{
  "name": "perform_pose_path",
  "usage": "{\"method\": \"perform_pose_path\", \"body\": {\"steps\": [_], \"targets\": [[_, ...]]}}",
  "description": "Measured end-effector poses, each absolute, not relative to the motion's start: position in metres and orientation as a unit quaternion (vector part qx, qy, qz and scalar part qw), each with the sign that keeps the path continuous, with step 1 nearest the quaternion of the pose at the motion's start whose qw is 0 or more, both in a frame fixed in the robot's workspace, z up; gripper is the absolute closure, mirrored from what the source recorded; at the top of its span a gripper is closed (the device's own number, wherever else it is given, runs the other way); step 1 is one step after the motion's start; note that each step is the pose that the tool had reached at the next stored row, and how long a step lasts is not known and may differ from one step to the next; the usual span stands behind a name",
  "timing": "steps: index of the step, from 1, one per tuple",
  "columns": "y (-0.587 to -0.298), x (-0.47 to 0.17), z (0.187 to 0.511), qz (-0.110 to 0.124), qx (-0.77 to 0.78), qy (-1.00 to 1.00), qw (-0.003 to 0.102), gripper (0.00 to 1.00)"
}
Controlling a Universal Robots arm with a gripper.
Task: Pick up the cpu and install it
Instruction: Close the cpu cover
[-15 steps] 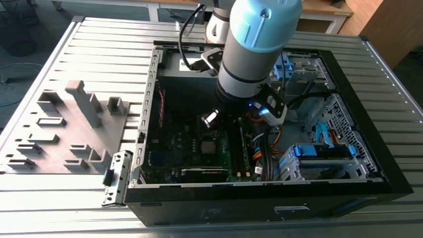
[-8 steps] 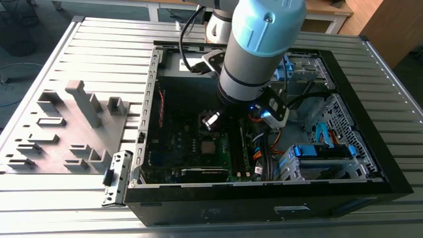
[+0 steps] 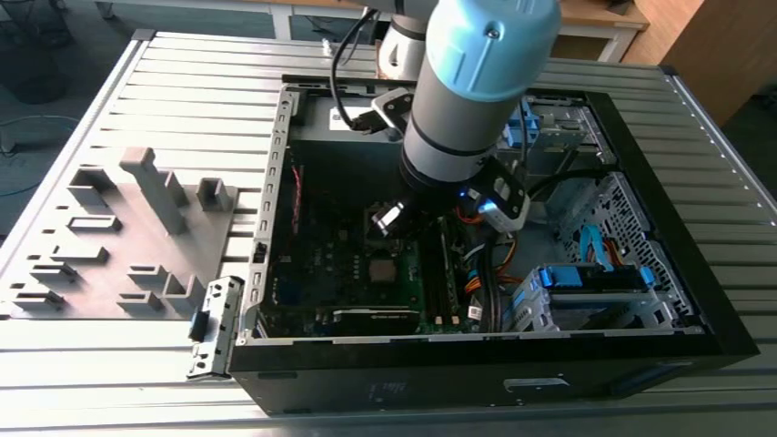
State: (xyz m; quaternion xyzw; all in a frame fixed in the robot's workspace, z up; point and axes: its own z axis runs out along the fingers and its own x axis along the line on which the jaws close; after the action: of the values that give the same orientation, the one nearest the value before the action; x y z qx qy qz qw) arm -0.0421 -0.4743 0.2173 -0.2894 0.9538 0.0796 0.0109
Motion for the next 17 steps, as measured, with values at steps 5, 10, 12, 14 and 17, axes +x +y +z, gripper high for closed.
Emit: {"method": "perform_pose_path", "body": {"steps": [5,10,12,14,17], "targets": [[-0.466,-0.042,0.216,0.083,-0.289,0.954,0.012,0.89],[-0.459,-0.042,0.212,0.083,-0.289,0.954,0.012,0.89],[-0.456,-0.042,0.210,0.083,-0.289,0.954,0.012,0.89],[-0.454,-0.042,0.209,0.083,-0.289,0.954,0.012,0.89],[-0.451,-0.042,0.207,0.083,-0.289,0.954,0.012,0.89]]}}
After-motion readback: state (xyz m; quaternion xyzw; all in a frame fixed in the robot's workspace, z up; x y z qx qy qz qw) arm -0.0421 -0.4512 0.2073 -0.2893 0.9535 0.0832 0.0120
